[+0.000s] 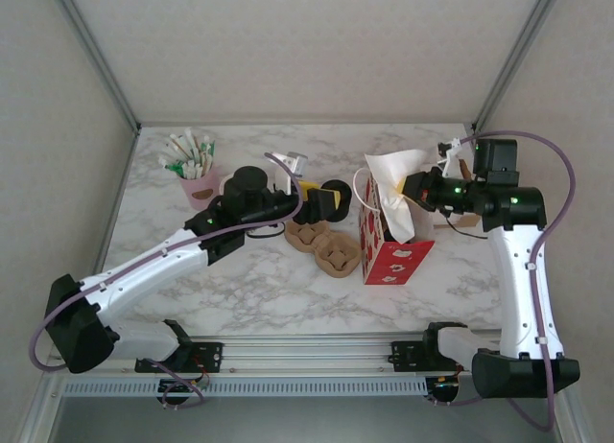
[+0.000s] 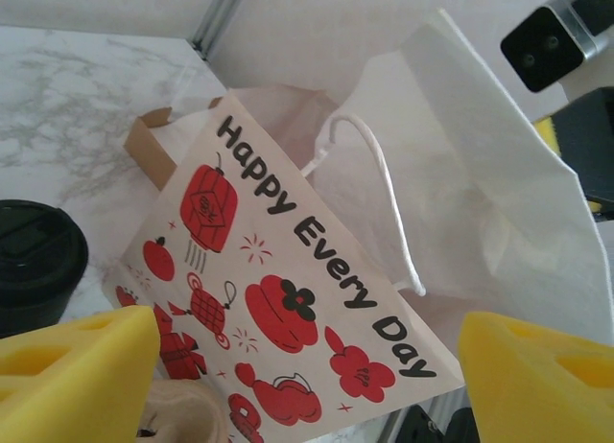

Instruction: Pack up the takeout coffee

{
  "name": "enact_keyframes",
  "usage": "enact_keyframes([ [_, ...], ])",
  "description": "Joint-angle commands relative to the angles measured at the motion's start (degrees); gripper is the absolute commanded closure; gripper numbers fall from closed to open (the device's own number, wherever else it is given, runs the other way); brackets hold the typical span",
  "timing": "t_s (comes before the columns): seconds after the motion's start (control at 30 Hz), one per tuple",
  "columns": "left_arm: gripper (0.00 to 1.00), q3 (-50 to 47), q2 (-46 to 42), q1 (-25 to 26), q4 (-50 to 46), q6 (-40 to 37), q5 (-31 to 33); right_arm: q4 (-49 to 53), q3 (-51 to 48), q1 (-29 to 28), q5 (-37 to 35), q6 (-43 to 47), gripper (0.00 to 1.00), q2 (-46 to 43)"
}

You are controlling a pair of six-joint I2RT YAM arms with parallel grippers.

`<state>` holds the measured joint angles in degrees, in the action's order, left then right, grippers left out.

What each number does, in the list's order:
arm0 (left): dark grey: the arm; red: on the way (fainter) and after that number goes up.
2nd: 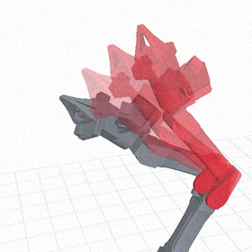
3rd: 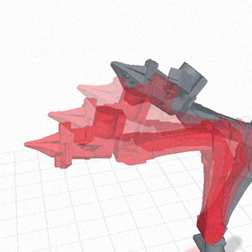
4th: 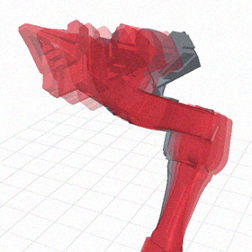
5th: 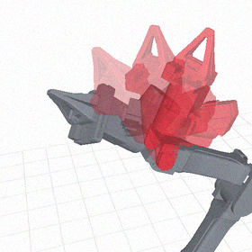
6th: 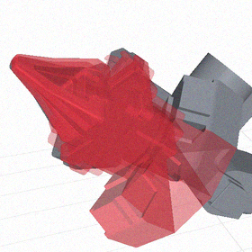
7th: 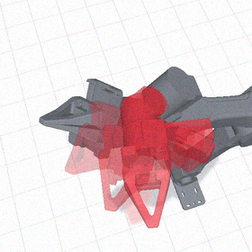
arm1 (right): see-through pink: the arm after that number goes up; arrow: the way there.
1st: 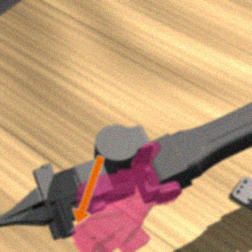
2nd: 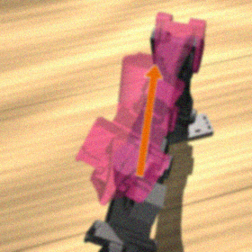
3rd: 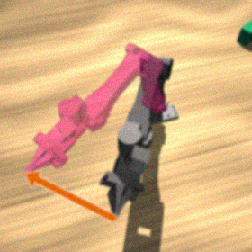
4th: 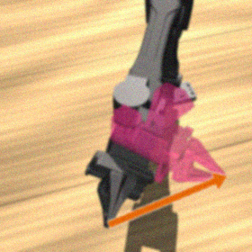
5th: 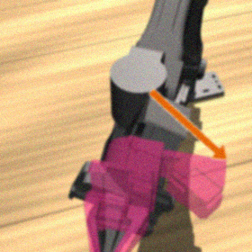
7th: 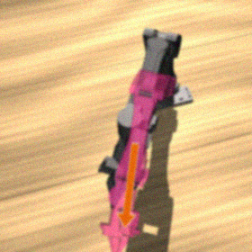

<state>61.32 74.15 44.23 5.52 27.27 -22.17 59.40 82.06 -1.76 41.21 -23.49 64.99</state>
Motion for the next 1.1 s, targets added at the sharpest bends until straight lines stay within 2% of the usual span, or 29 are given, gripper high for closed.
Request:
enact_keyframes([
  [0.0,0.23,2.7,1.3,1.4,2.5,0.4,-2.4,2.9,-0.4,-0.3,-3.4,3.3,1.0,0.4],
  [0.33,0.36,5.3,5.0,3.7,3.0,0.4,-2.5,4.3,-1.0,-0.8,-9.5,5.3,1.0,0.8],
  [0.53,0.4,6.3,6.0,4.1,3.1,0.2,-2.3,7.3,0.8,-6.8,-23.3,6.4,1.0,2.6],
  [0.73,0.42,6.6,6.1,4.2,2.7,-0.1,-2.0,8.4,2.2,-11.9,-32.8,6.2,1.0,4.1],
  [1.07,0.44,6.6,6.1,4.3,2.4,-0.4,-1.4,9.3,4.2,-17.1,-41.1,5.7,1.0,8.5],
])
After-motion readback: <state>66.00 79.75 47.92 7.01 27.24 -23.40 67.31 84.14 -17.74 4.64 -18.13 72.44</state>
